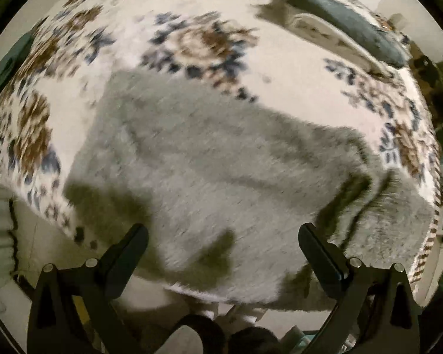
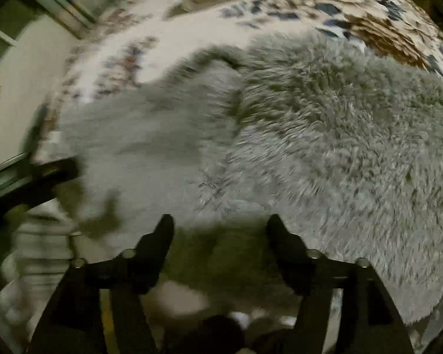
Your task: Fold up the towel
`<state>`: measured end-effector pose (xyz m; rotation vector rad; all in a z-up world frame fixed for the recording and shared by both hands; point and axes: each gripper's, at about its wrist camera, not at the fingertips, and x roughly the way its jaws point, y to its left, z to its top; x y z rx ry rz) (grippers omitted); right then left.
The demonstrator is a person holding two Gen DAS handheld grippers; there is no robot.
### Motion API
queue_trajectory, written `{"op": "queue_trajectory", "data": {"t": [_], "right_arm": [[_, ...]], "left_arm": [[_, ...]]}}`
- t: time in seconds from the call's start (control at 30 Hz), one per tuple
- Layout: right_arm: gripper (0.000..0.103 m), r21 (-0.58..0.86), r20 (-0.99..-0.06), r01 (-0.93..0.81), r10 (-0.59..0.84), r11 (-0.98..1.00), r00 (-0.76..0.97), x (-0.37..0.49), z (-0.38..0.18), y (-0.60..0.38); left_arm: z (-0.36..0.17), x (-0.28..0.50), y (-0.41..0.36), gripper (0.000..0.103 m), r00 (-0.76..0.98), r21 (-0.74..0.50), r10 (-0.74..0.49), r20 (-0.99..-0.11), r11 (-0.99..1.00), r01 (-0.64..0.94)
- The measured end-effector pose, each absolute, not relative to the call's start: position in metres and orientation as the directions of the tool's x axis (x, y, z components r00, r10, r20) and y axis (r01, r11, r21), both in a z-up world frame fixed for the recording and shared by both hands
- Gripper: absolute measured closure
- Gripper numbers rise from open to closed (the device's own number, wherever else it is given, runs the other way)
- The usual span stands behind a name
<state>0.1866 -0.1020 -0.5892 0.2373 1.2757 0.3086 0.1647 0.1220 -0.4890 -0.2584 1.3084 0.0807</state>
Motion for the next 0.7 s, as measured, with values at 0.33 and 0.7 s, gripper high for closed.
{"op": "queue_trajectory", "data": {"t": [0.33,0.7], "right_arm": [[0.019,0.352,-0.920,0.307,0.267,0.884,0.286,0.151,-0.560,-0.270],[0.019,0.391,-0.915,0.414,0.299,0.822,0.271,0.166,-0.565,-0.323]], "left_arm": [[-0.492,0.173,0.011,0.001,0.212,-0.200,-0.185,-0.960,0.978,-0.053],[-0.530,0.141,-0.011,0.098,0.152,-0.283,-0.275,-0.949,0.959,-0.032]]}}
